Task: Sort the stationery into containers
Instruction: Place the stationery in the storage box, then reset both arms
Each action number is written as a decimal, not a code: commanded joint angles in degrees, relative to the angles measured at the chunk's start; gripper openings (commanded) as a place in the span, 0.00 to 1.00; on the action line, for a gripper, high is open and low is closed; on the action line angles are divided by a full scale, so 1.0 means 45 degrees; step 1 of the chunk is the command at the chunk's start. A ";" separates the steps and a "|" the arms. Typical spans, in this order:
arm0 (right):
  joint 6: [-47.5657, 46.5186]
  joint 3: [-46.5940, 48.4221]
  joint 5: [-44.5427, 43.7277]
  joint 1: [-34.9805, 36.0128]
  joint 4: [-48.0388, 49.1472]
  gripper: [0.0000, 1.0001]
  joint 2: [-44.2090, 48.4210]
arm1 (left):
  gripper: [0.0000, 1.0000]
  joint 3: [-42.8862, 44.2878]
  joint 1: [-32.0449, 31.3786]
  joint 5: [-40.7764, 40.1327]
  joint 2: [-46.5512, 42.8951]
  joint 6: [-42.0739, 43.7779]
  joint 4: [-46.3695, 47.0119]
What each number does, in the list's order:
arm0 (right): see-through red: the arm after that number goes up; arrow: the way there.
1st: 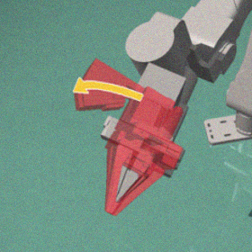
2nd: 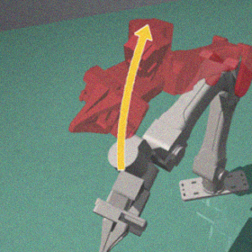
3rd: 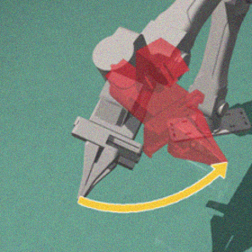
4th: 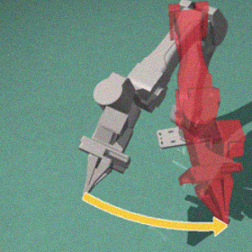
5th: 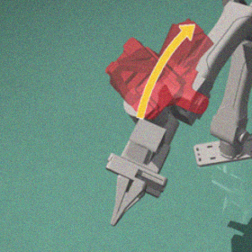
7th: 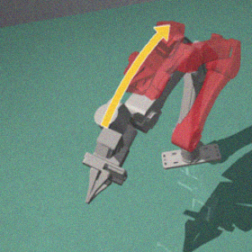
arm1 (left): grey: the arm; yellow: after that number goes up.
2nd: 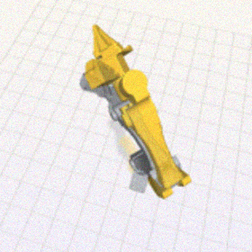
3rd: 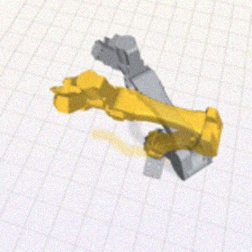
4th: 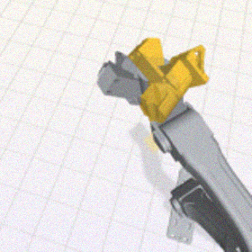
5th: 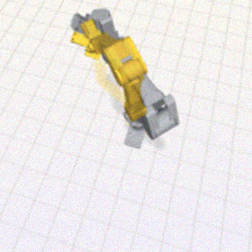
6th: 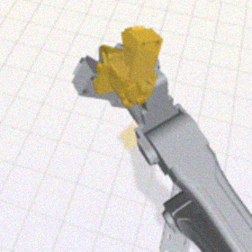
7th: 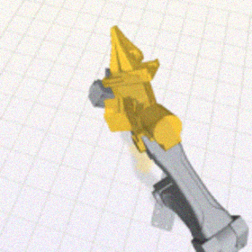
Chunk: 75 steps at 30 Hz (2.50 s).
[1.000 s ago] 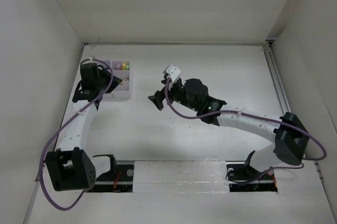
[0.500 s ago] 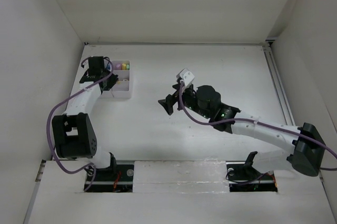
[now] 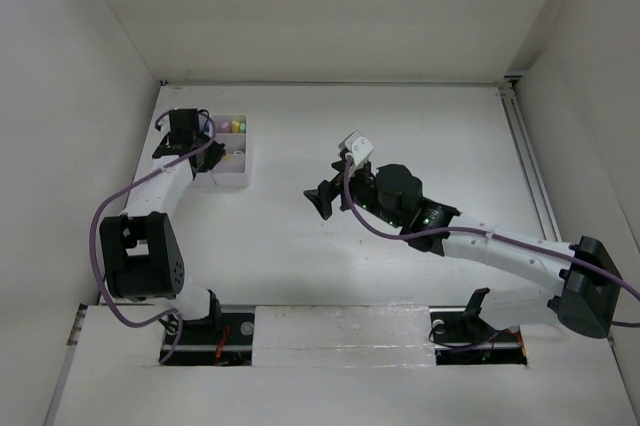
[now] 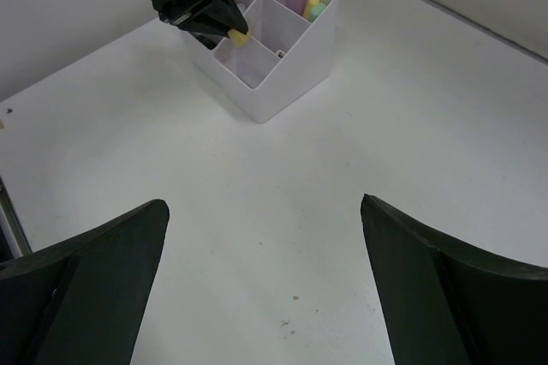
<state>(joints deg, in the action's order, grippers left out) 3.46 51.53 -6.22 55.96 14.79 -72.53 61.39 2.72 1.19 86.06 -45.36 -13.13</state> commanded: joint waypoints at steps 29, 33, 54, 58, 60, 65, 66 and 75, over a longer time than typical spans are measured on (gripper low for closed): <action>0.0226 -0.0103 0.0015 0.0083 0.0249 1.00 0.0122 | 0.25 -0.0555 0.0020 0.0301 0.0016 -0.0075 0.0553; 0.0226 -0.0219 0.0015 0.0083 0.0249 1.00 0.0238 | 0.31 -0.0555 0.0020 0.0302 0.0016 0.0042 0.0553; 0.1982 0.4270 -0.5021 0.0200 -0.8163 1.00 0.1585 | 0.86 0.1338 0.0020 -0.1354 -0.6309 0.2892 -0.2784; 0.2218 0.4915 -0.6156 0.0317 -1.0914 1.00 0.2913 | 1.00 0.1419 0.0020 -0.1788 -0.8144 0.3556 -0.3646; 0.2433 0.5091 -0.6644 0.0317 -1.1739 1.00 0.3633 | 1.00 0.0717 0.0020 -0.1788 -0.9588 0.3557 -0.3976; 0.2922 0.4664 -0.7114 0.0317 -1.3439 1.00 0.5509 | 1.00 -0.1490 0.0020 -0.1631 -1.2712 0.3559 -0.3861; 0.2922 0.4547 -0.7114 0.0317 -1.3577 1.00 0.5880 | 1.00 -0.1493 0.0020 -0.1632 -1.2970 0.3557 -0.4093; 0.3038 0.3921 -0.6841 0.0317 -1.4399 1.00 0.9787 | 1.00 -0.1219 0.0020 -0.0966 -1.6019 0.3675 -0.4798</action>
<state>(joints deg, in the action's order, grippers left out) 16.32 70.04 -36.07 56.77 -47.77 -31.53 55.53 2.72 -3.60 13.98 -29.61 -34.22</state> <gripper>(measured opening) 0.999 0.997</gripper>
